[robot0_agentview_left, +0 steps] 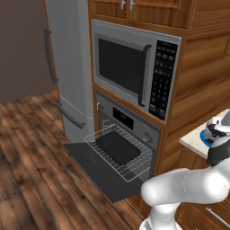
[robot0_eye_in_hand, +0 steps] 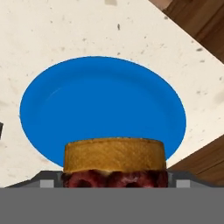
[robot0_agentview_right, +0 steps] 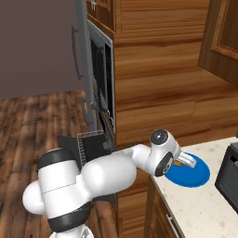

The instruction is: Take the baked cake out of the oven and place it on the plate for cooling. Then close the oven door.

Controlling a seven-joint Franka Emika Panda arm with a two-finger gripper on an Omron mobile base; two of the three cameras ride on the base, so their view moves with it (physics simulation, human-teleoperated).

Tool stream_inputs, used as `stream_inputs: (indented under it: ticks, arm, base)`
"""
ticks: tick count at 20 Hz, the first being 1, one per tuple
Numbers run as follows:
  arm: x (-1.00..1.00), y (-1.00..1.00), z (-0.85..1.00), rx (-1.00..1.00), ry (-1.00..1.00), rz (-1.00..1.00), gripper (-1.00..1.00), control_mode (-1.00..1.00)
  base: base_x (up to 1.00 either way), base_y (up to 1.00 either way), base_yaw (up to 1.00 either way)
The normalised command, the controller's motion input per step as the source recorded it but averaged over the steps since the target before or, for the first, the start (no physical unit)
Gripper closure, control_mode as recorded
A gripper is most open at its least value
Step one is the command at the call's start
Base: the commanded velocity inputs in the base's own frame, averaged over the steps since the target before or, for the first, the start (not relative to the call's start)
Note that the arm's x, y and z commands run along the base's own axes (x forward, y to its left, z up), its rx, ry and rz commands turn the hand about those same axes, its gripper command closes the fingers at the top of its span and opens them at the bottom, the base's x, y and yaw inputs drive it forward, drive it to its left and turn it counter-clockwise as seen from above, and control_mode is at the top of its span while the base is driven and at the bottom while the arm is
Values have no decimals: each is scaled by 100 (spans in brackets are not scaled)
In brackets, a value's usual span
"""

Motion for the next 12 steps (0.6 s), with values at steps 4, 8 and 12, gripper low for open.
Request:
stream_inputs:
  ticks: [4, 8, 12]
  arm:
    - [11, -20, -2, -1, 0, -7, 100, -100]
    - [10, -7, -3, 0, 0, -5, 100, -100]
    - [0, 0, -19, 0, 0, 0, 100, -100]
  base:
    - [0, 0, 0]
    - [0, 0, 0]
    - [0, 0, 0]
